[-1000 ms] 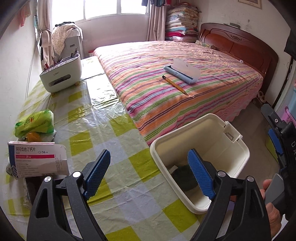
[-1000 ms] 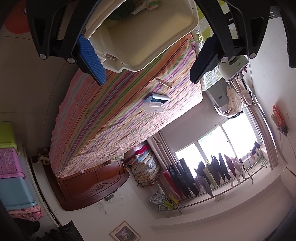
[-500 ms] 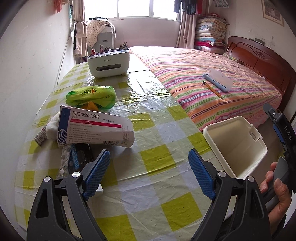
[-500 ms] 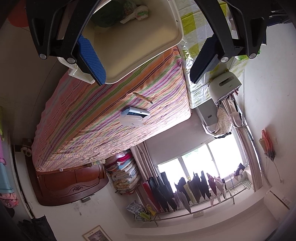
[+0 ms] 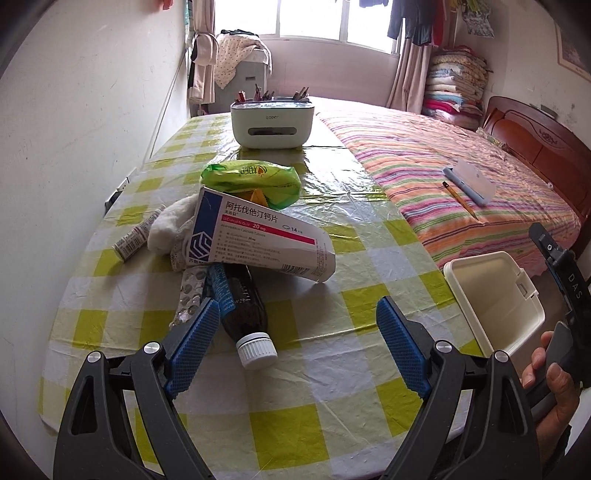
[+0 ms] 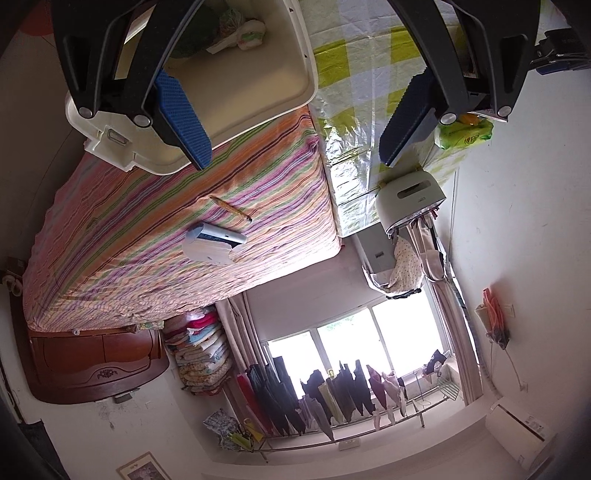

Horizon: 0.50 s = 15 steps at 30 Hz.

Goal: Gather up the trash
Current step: 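Move both tools back over the cluttered table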

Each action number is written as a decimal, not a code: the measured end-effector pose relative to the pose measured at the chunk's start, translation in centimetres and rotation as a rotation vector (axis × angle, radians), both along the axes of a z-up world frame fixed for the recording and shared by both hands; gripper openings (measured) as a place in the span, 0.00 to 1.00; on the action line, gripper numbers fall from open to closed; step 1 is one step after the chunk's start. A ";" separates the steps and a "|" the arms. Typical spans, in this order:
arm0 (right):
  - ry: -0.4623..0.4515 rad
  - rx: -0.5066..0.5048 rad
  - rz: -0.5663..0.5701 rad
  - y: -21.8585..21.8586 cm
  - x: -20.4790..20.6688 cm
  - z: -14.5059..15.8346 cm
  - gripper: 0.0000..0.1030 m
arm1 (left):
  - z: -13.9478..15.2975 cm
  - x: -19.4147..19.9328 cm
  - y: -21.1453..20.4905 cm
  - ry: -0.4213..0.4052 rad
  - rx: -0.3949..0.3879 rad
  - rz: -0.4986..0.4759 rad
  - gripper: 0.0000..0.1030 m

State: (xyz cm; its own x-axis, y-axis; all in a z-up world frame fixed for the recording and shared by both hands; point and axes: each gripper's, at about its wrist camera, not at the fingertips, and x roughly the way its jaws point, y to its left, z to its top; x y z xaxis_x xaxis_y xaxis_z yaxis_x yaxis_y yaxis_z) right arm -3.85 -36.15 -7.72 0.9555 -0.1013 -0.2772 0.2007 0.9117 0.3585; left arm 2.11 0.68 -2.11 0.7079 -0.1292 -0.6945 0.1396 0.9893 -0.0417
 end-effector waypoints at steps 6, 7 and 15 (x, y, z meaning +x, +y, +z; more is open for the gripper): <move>0.014 -0.095 0.256 4.7 2.2 0.4 0.87 | -0.4 -0.6 4.6 0.027 -0.015 0.091 0.83; 0.011 -0.129 0.303 5.9 2.4 0.5 0.87 | -0.5 -0.6 5.3 0.030 -0.016 0.107 0.83; -0.001 -0.311 0.588 13.2 3.5 0.6 0.87 | -1.2 -1.0 9.2 0.061 -0.073 0.176 0.83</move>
